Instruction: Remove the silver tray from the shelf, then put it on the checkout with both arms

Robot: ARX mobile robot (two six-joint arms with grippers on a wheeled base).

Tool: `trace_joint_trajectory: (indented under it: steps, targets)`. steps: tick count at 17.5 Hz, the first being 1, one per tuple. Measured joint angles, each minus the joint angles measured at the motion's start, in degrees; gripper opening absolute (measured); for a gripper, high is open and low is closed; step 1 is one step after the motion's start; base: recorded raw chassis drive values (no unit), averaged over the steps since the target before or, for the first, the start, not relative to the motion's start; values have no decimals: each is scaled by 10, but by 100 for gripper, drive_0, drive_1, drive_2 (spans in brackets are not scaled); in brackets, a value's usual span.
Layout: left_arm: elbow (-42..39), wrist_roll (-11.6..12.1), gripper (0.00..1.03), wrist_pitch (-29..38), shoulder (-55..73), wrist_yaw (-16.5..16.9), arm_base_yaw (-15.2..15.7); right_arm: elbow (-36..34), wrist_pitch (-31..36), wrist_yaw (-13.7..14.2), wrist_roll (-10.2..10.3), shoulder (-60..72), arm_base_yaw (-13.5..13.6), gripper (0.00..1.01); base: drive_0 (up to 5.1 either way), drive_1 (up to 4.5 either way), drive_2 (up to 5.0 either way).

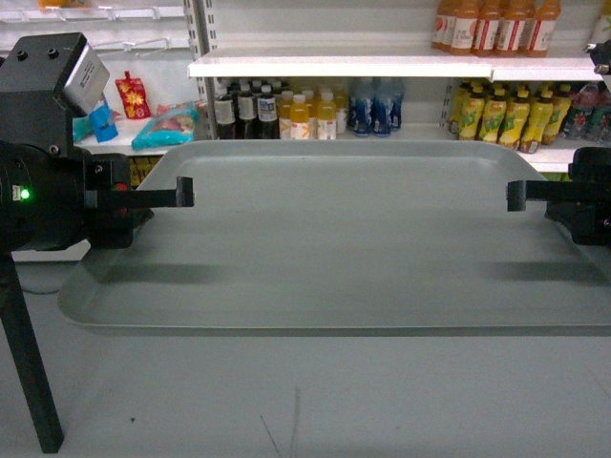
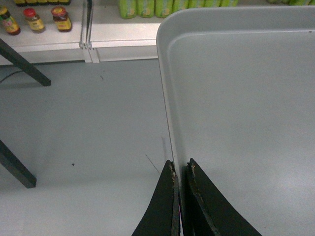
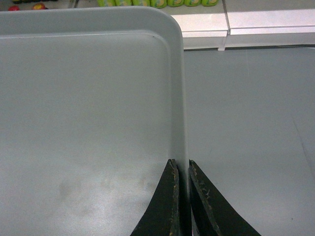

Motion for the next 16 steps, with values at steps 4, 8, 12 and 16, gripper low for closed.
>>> trace_joint_trajectory:
  steps: [4,8,12,16]
  targets:
    - [1,0,4,2,0,1,1,0,2,0,0,0,0,3,10,-408,428]
    - [1,0,4,2,0,0,0,0,2,0,0,0,0,3,8,-411,427]
    - [1,0,4,3,0,0,1,0,2,0,0,0,0,3,4,-416,424]
    - [1,0,4,2,0,0,0,1,2,0,0,0,0,3,2,-418,423]
